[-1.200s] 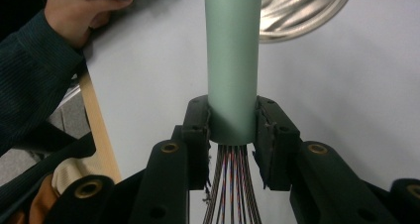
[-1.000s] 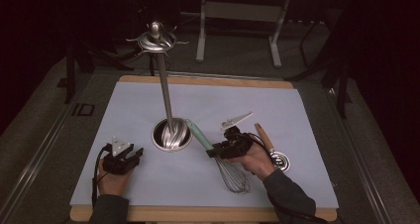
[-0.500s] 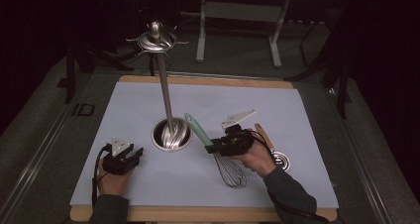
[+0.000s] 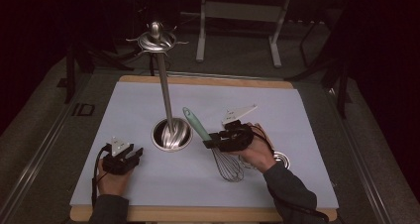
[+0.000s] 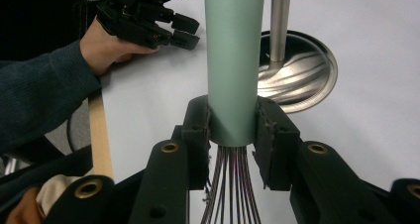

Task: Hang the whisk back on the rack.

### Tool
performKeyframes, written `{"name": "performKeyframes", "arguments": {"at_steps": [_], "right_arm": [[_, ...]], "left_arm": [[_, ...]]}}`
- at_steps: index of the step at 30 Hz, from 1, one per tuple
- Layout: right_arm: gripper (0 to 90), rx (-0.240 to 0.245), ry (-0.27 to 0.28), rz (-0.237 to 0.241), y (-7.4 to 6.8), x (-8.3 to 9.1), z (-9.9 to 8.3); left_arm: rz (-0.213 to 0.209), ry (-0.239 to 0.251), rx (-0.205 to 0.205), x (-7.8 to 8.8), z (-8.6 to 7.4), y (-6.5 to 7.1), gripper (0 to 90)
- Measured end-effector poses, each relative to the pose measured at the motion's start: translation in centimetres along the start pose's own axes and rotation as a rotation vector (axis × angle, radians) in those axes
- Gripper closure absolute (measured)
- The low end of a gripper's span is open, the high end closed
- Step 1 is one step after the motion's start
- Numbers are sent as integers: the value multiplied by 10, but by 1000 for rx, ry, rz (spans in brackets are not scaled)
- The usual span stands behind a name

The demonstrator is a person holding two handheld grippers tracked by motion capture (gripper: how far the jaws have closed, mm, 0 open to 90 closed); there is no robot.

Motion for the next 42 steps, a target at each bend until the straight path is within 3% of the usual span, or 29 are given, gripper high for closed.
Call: {"name": "performKeyframes", "arguments": {"at_steps": [12, 25, 42], "right_arm": [[691, 37, 39, -30, 6, 12, 19], [691, 187, 70, -60, 5, 20, 37], [691, 227, 139, -122, 14, 46, 73]], "left_arm": [[1, 0, -1, 0, 0, 0, 602], [-3, 0, -1, 0, 0, 0, 608], [1, 0, -2, 0, 0, 0, 607]]}}
Point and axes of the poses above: each handheld gripper's, and its own axes: x roughly backward along the jaws, z roughly out of its top, y roughly to its right, the point moved 9 cm from there along -x, roughly forward along the jaws, and after that the axes turned 4 degrees about -z, right-handed, at the moved point
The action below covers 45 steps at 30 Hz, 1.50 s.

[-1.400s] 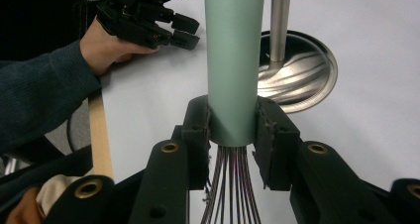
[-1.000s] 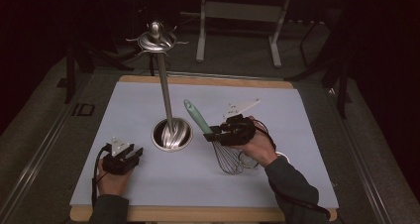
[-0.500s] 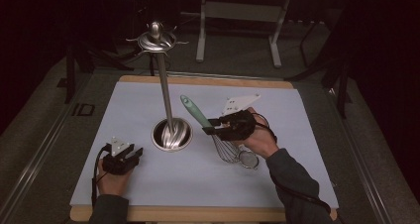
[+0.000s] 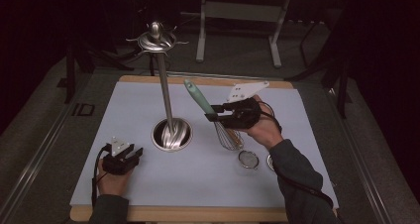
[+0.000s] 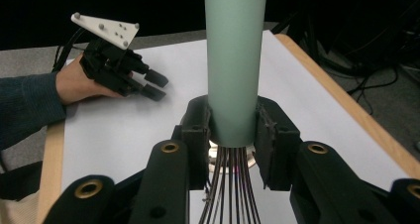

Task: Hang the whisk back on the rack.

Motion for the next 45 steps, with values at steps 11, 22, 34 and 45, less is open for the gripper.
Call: {"name": "performKeyframes", "arguments": {"at_steps": [11, 22, 34, 45], "right_arm": [[691, 20, 52, -17, 4, 8, 28], [691, 48, 104, -16, -1, 7, 61], [691, 59, 106, -10, -5, -2, 80], [686, 60, 77, -116, 1, -21, 85]], "left_arm": [[-1, -1, 0, 0, 0, 0, 607], [-8, 7, 21, 1, 0, -1, 606], [-8, 6, 16, 0, 0, -1, 606], [-9, 5, 17, 0, 0, -1, 606]]}}
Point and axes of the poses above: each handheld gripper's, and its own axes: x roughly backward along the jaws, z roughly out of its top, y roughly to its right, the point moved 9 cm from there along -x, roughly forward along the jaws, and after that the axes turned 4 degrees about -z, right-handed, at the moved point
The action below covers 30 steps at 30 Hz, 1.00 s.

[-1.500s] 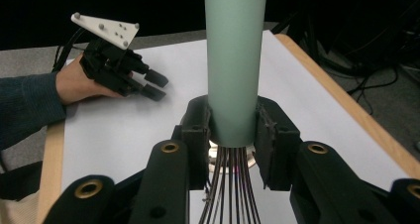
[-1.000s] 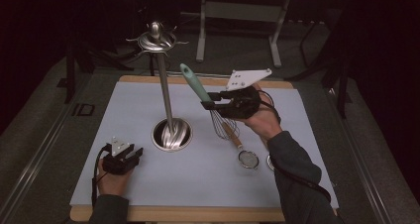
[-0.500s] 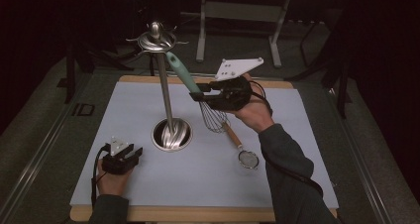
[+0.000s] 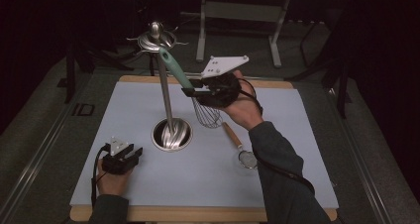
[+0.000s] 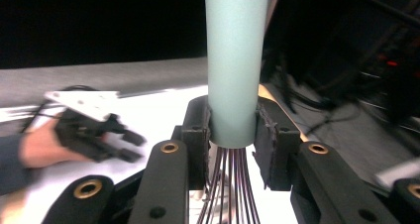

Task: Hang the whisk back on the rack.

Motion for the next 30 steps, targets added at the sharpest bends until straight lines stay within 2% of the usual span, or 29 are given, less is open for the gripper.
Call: {"name": "performKeyframes", "arguments": {"at_steps": [4, 8, 14, 17, 22, 25, 30], "right_arm": [[671, 4, -27, -51, -1, -11, -2], [597, -5, -18, -30, -7, -14, 0], [575, 4, -11, -23, -10, -14, 5], [608, 8, -11, -15, -11, -13, 3], [741, 17, -28, 25, -15, -13, -2], [766, 22, -34, 16, -13, -13, -4], [768, 20, -36, 26, -12, -9, -7]], "left_arm": [[0, 1, 0, 0, 0, 0, 606], [1, 1, 0, 0, 0, 0, 606], [1, 0, -3, 0, 0, 0, 605], [1, 0, -2, 0, 0, 0, 606], [2, 0, -3, 0, 0, 0, 605], [1, 0, -2, 0, 0, 0, 605], [2, 2, 0, 0, 0, 0, 605]]}}
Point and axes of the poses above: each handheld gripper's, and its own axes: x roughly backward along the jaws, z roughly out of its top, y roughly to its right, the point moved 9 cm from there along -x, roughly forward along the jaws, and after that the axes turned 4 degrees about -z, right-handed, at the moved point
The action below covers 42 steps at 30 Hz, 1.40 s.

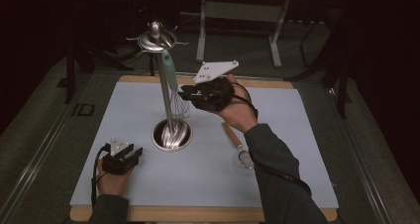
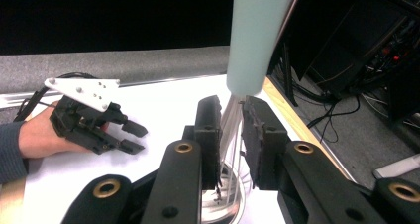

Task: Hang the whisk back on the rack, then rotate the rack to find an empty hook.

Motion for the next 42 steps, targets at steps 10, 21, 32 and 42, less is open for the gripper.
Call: {"name": "performKeyframes", "arguments": {"at_steps": [10, 21, 32, 42], "right_arm": [[737, 15, -17, -10, 1, 9, -17], [707, -39, -62, -40, 7, 23, -66], [665, -7, -206, -99, 1, 28, -131], [643, -42, -267, -150, -16, 34, -185]], "left_arm": [[1, 3, 2, 0, 0, 0, 605], [-8, 27, 8, 3, 2, -1, 621], [-89, 168, 77, 35, 32, 5, 676], [-139, 264, -10, 55, 77, 25, 682]]}}
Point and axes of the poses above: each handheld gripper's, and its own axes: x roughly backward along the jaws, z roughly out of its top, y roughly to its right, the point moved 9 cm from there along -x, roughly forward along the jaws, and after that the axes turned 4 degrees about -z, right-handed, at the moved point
